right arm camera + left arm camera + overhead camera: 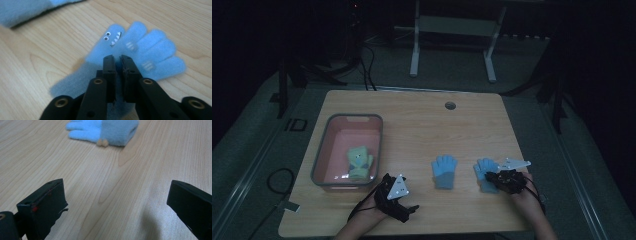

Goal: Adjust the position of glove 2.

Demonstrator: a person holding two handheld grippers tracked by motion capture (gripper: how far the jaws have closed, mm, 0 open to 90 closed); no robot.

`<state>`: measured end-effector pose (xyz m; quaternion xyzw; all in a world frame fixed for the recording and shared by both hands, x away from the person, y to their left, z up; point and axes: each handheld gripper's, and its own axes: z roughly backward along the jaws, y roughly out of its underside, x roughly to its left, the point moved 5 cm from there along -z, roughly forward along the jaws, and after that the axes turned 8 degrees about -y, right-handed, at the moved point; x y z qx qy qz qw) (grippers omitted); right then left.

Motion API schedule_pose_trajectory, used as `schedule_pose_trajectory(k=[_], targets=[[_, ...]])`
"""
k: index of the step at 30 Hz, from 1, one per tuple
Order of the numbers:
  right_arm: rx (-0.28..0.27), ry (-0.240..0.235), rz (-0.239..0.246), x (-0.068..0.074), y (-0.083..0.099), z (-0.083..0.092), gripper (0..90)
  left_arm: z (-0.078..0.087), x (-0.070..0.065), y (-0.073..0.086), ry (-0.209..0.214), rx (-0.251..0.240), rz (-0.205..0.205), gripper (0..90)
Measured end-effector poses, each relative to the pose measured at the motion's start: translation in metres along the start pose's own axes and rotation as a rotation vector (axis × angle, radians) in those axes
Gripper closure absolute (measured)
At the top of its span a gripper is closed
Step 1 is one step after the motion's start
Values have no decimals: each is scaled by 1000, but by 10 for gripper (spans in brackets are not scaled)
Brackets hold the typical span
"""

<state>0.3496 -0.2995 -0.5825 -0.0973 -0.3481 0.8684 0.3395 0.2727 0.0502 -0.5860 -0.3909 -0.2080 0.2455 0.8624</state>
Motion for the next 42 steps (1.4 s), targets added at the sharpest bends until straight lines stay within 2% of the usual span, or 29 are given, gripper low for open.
schedule_pose_trajectory(k=[4,7,9,10,13,16,18,22,32,36,38,42], targets=[[-5,26,-37,3,-3,2,861,0,0,0,1,1,3,25],[-34,44,-64,5,-12,9,864,0,0,0,-1,1,4,25],[-65,33,-79,9,-23,15,865,0,1,0,-1,-2,6,25],[-74,45,-76,11,-28,18,865,1,1,0,-3,-3,6,25],[-104,28,-87,22,-47,25,864,1,1,0,-4,-5,7,25],[-117,53,-62,33,-66,30,864,1,1,0,-5,-7,6,25],[-129,52,-55,42,-77,30,864,1,1,0,-5,-6,3,25],[-147,31,-49,57,-95,23,864,2,1,0,-1,-9,4,25],[-134,-10,-17,91,-124,-6,862,3,1,-1,-1,-13,0,25],[-137,-27,-22,100,-126,-14,861,3,1,-1,-1,-13,-4,25],[-121,-26,-10,103,-124,-21,860,3,0,-1,0,-13,-2,25],[-89,-44,-22,106,-115,-35,859,3,0,-1,1,-15,0,25]])
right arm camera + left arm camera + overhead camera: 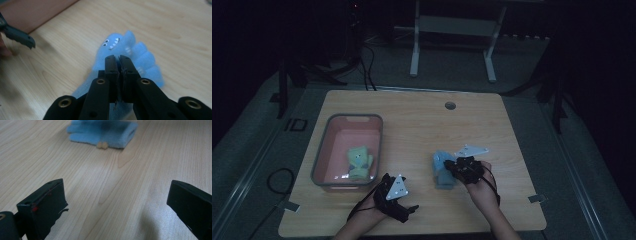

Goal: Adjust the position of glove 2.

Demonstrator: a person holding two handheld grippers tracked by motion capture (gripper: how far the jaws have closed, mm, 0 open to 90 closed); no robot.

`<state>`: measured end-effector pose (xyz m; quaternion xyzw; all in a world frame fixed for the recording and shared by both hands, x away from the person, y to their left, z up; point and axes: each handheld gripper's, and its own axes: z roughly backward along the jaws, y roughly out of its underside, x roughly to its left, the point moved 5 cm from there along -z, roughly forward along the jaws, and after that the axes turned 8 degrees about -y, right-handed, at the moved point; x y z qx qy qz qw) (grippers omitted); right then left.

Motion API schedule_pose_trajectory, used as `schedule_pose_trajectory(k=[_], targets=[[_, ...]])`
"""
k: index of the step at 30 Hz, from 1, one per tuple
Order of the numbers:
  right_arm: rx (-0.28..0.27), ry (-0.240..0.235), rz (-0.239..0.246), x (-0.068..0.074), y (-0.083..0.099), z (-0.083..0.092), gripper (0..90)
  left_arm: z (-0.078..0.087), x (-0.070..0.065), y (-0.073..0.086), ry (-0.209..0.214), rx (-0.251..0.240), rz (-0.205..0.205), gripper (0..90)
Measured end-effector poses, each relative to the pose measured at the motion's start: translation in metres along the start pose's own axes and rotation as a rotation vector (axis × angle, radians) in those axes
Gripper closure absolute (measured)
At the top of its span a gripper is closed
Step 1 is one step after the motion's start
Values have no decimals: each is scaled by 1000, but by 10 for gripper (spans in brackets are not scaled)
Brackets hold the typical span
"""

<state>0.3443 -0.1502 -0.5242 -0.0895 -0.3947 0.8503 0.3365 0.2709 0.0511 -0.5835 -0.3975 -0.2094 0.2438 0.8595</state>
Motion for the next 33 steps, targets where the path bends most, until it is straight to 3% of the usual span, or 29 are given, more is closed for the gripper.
schedule_pose_trajectory(k=[14,18,23,28,31,33], targets=[[103,-2,-27,-6,27,-34,809,0,-1,0,2,6,-6,26],[113,-10,-32,-9,32,-39,755,0,-2,-2,-2,-22,-21,25],[95,-14,-14,-9,27,-33,563,1,-3,-5,-15,-33,-23,26],[26,-47,-34,-16,21,-24,251,-1,-5,-8,-3,17,2,26],[-20,-65,-49,-21,19,-18,158,-4,-7,-11,23,21,15,25],[-25,-66,-45,-24,19,-15,155,-6,-9,-13,39,26,11,25]])
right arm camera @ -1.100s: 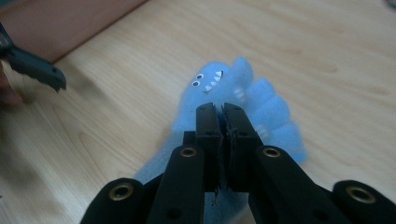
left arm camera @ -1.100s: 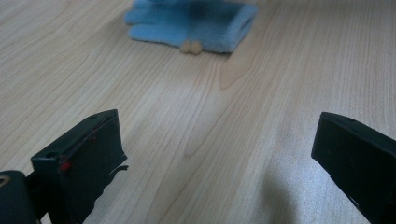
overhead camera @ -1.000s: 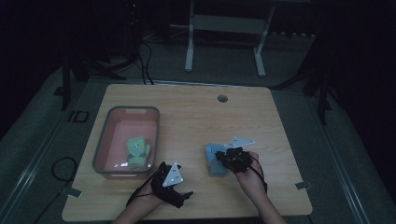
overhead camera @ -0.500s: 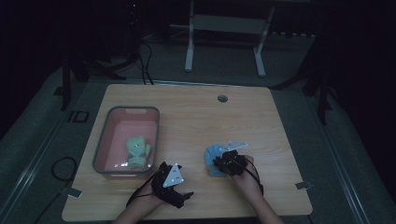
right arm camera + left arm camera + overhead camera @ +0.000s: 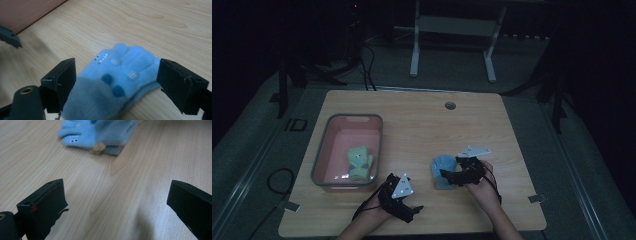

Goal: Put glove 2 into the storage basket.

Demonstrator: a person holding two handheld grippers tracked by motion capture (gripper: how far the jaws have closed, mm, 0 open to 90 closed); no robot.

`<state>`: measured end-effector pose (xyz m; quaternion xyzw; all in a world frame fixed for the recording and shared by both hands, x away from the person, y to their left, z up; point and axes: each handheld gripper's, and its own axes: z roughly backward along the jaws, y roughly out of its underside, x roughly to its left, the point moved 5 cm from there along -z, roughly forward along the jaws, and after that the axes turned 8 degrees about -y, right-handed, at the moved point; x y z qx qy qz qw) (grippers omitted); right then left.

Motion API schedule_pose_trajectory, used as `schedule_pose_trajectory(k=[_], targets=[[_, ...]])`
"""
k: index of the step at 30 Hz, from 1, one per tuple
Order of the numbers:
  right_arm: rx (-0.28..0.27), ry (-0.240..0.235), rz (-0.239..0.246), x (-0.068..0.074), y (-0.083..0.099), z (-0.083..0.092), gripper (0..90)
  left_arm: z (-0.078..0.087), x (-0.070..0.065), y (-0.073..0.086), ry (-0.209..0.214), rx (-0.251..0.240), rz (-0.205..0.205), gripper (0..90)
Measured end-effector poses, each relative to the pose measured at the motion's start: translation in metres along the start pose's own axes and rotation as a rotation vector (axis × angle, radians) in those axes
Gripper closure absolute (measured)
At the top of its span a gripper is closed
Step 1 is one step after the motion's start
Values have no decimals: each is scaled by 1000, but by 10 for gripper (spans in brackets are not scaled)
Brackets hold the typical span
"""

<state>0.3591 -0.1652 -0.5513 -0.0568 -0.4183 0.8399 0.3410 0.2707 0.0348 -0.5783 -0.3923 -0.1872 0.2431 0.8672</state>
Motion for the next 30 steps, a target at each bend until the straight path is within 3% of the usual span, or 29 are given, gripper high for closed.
schedule_pose_trajectory(k=[3,9,12,15,20,25,30], targets=[[-14,-36,10,-4,-2,5,149,-5,-4,-3,18,5,-30,26],[-2,-30,50,-12,-7,13,138,-13,-10,-10,52,3,-94,27],[16,-81,-8,-14,-8,16,146,-17,-13,-13,96,-1,-119,45],[18,-114,-18,-15,-8,17,131,-20,-12,-19,116,-23,-128,59],[29,-107,-4,-19,-8,13,146,-30,-7,-32,109,-38,-150,113],[26,-65,-2,-26,-12,7,318,-39,-4,-43,76,-49,-234,231],[43,-63,-32,-29,-15,-7,360,-48,-6,-51,61,-60,-293,300]])
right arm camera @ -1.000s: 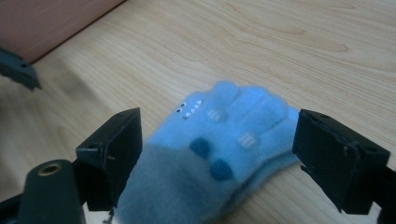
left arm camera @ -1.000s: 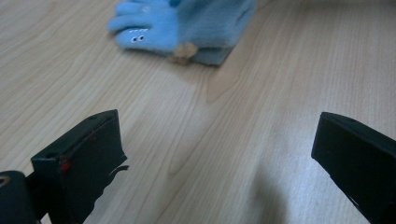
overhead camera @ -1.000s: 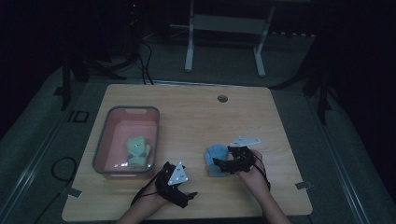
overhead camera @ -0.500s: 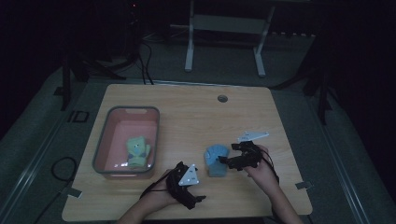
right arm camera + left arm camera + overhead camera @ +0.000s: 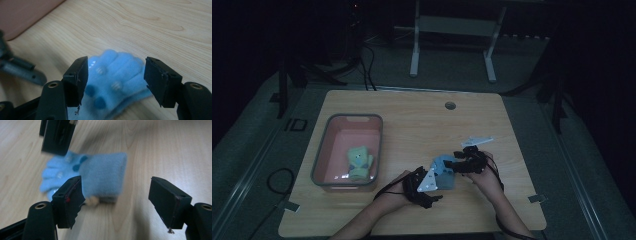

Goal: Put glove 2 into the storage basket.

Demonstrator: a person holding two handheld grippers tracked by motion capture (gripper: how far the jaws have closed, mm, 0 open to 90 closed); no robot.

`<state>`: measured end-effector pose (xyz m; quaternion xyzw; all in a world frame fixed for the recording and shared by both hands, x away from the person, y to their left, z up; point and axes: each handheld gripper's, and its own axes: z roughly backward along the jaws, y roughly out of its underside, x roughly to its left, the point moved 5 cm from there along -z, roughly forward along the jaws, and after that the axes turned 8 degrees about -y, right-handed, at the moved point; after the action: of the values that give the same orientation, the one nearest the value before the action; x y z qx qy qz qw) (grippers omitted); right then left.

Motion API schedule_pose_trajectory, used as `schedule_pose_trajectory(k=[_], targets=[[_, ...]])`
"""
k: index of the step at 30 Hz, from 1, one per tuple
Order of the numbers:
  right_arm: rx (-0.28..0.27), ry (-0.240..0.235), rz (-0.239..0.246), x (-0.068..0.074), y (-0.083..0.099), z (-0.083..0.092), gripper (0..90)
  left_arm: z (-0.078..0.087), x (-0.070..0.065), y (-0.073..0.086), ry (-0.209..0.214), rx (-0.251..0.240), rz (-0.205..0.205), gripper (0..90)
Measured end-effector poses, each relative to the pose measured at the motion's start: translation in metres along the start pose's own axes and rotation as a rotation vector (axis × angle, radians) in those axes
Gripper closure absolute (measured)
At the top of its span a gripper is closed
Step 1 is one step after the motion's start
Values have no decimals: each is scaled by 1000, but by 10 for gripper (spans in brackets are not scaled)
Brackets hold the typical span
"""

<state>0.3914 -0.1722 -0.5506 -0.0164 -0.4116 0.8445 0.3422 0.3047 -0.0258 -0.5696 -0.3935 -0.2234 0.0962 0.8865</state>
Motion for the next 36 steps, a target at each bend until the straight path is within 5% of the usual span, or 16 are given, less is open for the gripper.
schedule_pose_trajectory(k=[15,21,24,29,32,36], targets=[[82,45,-41,-18,18,-22,343,-32,2,-2,39,50,-60,421],[101,104,-3,-18,20,-25,293,-36,2,-1,32,59,-83,461],[84,81,0,-20,21,-25,304,-37,4,-1,25,60,-82,515],[77,41,15,-15,20,-26,506,-39,6,-1,16,67,-76,578],[59,-19,-15,-13,21,-27,659,-39,6,-1,7,72,-79,643],[57,-54,-69,-12,20,-29,750,-37,9,-3,18,77,-75,734]])
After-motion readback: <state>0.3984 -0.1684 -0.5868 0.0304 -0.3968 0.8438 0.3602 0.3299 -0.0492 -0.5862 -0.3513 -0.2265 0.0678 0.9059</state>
